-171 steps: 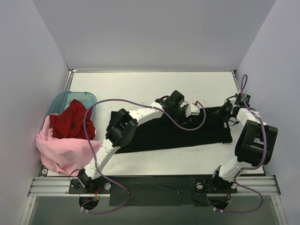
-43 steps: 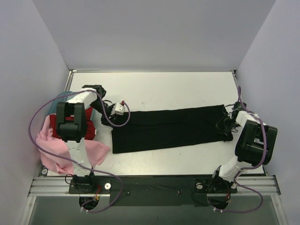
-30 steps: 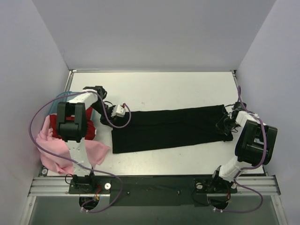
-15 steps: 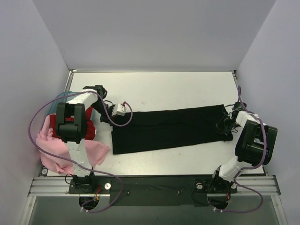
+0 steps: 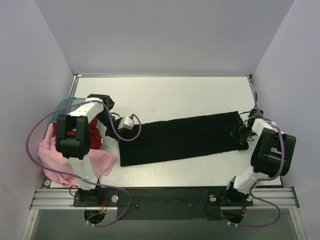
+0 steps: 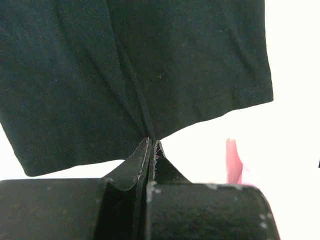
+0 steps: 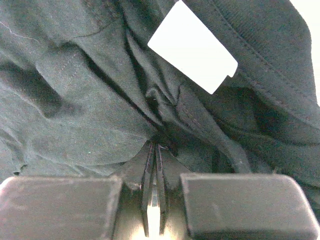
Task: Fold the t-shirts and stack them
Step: Fold the other side of the tshirt into a rectangle
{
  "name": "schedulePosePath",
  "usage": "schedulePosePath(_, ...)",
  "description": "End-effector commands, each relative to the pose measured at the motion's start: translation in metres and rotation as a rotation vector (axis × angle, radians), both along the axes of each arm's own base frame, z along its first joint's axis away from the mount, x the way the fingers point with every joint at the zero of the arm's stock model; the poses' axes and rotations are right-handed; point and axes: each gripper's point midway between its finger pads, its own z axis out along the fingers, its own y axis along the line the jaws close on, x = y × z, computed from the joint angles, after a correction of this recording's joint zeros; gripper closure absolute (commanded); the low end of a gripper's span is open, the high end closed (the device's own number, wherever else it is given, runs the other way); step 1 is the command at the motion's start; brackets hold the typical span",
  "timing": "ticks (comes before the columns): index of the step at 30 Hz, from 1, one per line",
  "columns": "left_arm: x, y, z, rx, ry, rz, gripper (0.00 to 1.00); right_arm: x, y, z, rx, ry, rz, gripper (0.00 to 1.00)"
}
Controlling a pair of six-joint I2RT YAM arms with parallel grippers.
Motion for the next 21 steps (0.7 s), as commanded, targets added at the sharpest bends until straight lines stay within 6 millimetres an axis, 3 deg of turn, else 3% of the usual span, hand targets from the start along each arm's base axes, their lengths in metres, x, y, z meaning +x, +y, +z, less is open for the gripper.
schedulePosePath(1,-0.006,0.004,-0.007,0.050,0.010,-0.014,0.98,-0.008,-0.012,0.002,-0.049,0.049,-0.013,1.00)
schedulePosePath(4,-0.001,0.006,-0.014,0.094,-0.013,-0.034,0.69,-0.005,-0.014,0.008,-0.064,0.036,-0.004,1.00)
schedulePosePath(9,-0.010,0.010,0.003,0.115,-0.006,-0.130,0.47,-0.001,-0.018,0.035,-0.119,-0.028,-0.005,1.00)
schedulePosePath(13,-0.017,0.012,0.038,0.097,0.047,-0.174,0.45,-0.001,-0.020,0.059,-0.173,-0.080,-0.031,1.00)
schedulePosePath(15,-0.006,0.002,0.053,0.048,0.034,-0.139,0.45,-0.004,-0.023,0.062,-0.189,-0.076,-0.063,1.00)
schedulePosePath(16,0.011,-0.009,0.058,-0.002,-0.016,-0.096,0.46,-0.006,-0.024,0.060,-0.187,-0.067,-0.083,1.00)
schedulePosePath(17,0.023,-0.016,0.058,-0.008,-0.021,0.015,0.47,-0.009,-0.026,0.055,-0.183,-0.050,-0.101,1.00)
schedulePosePath(18,0.047,-0.028,0.056,-0.050,-0.103,0.068,0.53,-0.008,-0.025,0.054,-0.168,-0.049,-0.120,1.00)
schedulePosePath(19,0.050,-0.036,0.049,-0.054,-0.072,0.186,0.58,-0.009,-0.023,0.048,-0.144,-0.032,-0.126,1.00)
schedulePosePath(20,0.071,-0.048,0.049,-0.097,-0.163,0.210,0.65,-0.007,-0.023,0.046,-0.130,-0.031,-0.141,1.00)
schedulePosePath(21,0.062,-0.052,0.034,-0.084,-0.117,0.262,0.65,-0.007,-0.020,0.040,-0.106,-0.013,-0.154,1.00)
